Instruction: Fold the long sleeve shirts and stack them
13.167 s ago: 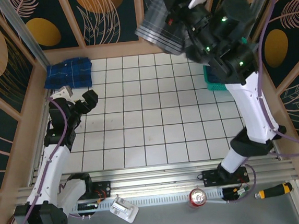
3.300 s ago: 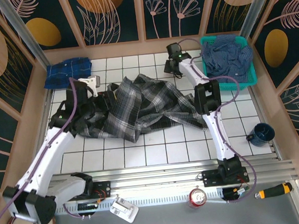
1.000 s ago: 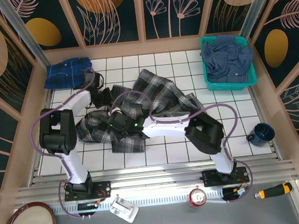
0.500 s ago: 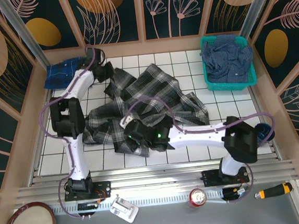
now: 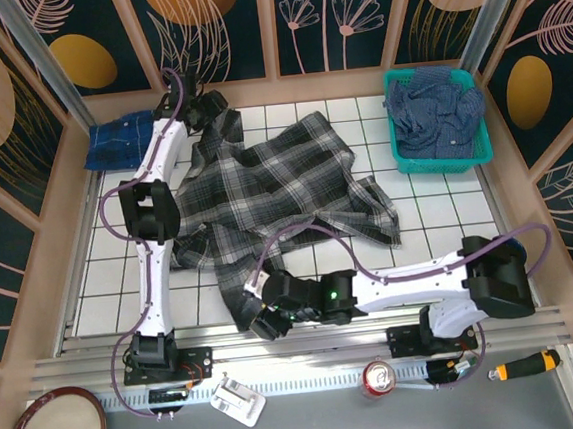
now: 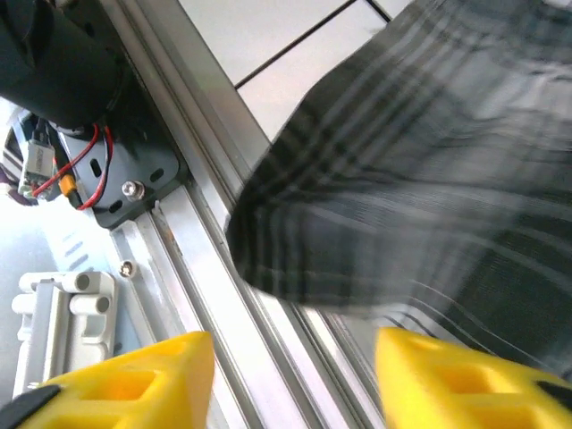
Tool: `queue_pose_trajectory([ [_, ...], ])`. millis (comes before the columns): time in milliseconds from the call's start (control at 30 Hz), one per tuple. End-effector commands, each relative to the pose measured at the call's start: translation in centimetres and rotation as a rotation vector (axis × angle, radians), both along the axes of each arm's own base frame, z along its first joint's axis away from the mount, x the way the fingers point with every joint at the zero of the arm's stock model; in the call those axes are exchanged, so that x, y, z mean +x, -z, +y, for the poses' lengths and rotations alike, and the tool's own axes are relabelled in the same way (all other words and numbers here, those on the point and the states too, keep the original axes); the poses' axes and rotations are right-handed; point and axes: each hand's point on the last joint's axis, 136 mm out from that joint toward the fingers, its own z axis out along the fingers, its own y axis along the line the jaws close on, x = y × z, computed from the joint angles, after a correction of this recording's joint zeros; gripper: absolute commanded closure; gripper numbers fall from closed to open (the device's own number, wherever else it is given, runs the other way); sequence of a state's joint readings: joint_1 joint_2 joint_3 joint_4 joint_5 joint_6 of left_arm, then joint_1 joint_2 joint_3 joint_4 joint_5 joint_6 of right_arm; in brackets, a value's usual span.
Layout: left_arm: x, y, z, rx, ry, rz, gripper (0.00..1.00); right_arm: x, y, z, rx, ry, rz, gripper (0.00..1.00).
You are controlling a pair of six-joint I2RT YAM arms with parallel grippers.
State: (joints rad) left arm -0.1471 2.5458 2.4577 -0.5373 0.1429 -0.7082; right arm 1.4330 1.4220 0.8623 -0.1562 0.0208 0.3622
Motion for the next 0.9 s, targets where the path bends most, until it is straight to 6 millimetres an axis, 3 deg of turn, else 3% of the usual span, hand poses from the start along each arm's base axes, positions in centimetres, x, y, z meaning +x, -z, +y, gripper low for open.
queue_pose_trajectory([
  [0, -1.4, -5.4, 1.9, 0.062, -0.019, -0.045, 0.01, 4.0, -5.8, -1.5, 0.129, 0.113, -0.031, 0.40],
  [67, -3.1, -6.9, 3.0, 0.133, -0.020, -0.023, 0.01, 8.9, -7.8, -3.7, 0.182, 0.269, -0.055, 0.28],
  [100, -4.4, -7.5, 3.8, 0.177, -0.030, 0.000, 0.01, 12.1, -8.1, -5.2, 0.196, 0.383, -0.058, 0.28],
  [167, -7.1, -7.7, 4.7, 0.233, -0.018, 0.048, 0.01, 16.6, -7.3, -7.0, 0.179, 0.492, -0.058, 0.25],
  [233, -10.6, -7.3, 5.9, 0.288, -0.028, 0.099, 0.01, 21.6, -4.9, -9.2, 0.071, 0.656, -0.098, 0.21],
  [333, -15.7, -5.5, 7.0, 0.313, -0.038, 0.150, 0.01, 26.4, -0.6, -11.1, -0.064, 0.773, -0.065, 0.22],
  [433, -19.7, -2.2, 6.6, 0.262, -0.018, 0.189, 0.02, 30.1, 3.0, -13.4, -0.170, 0.888, -0.040, 0.22],
  [500, -21.1, 0.5, 5.7, 0.220, 0.018, 0.220, 0.03, 31.9, 4.8, -14.6, -0.221, 0.930, -0.017, 0.22],
  [567, -21.7, 3.2, 5.3, 0.198, 0.030, 0.264, 0.04, 33.2, 6.3, -16.2, -0.271, 0.980, -0.009, 0.22],
  [667, -21.0, 6.0, 4.5, 0.194, 0.047, 0.297, 0.05, 34.6, 8.1, -17.8, -0.289, 1.015, 0.021, 0.23],
  [700, -20.7, 6.8, 4.3, 0.201, 0.056, 0.315, 0.05, 34.8, 8.7, -17.8, -0.287, 1.013, 0.030, 0.24],
  [867, -17.5, 9.9, 3.7, 0.219, 0.063, 0.335, 0.14, 36.0, 12.0, -22.8, -0.360, 1.174, 0.099, 0.25],
])
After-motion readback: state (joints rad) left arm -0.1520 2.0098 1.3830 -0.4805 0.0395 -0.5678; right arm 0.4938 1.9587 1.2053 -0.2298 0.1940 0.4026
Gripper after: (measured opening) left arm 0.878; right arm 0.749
